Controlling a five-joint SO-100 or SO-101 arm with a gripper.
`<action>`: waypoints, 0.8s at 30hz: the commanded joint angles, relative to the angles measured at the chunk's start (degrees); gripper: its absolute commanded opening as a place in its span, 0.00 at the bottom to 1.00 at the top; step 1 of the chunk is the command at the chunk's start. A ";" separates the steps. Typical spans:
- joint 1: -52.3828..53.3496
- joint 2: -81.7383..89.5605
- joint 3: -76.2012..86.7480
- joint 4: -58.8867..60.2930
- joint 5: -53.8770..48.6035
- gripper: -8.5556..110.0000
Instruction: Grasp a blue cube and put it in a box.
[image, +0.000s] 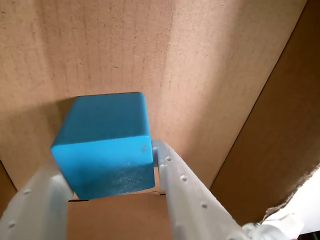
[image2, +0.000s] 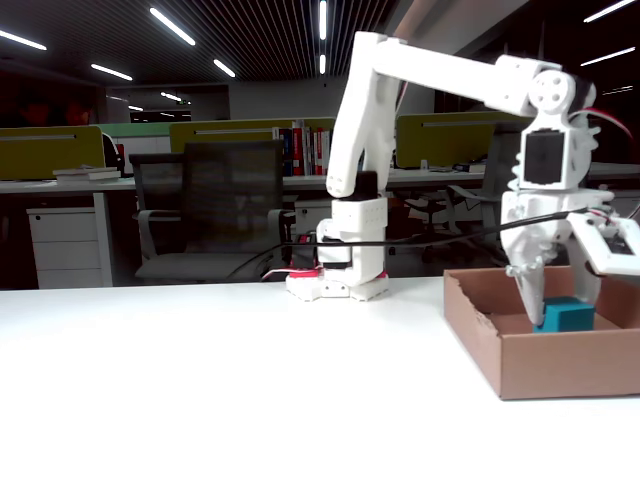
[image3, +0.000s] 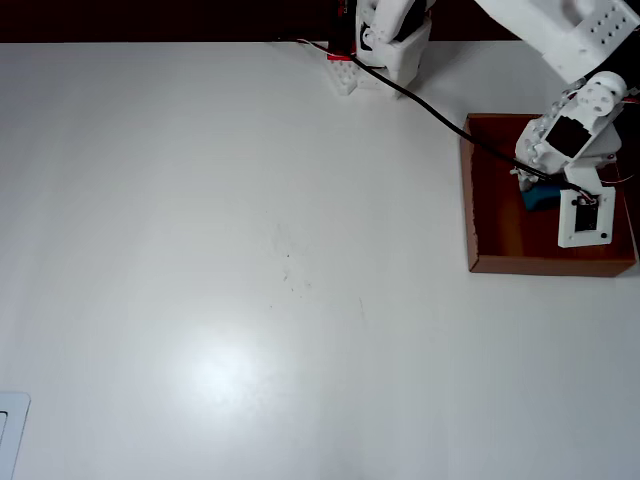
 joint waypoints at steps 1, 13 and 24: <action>0.53 0.44 -3.08 -0.70 1.76 0.20; 1.14 1.93 -2.29 -0.44 3.16 0.24; 1.67 5.71 0.00 -0.09 3.16 0.35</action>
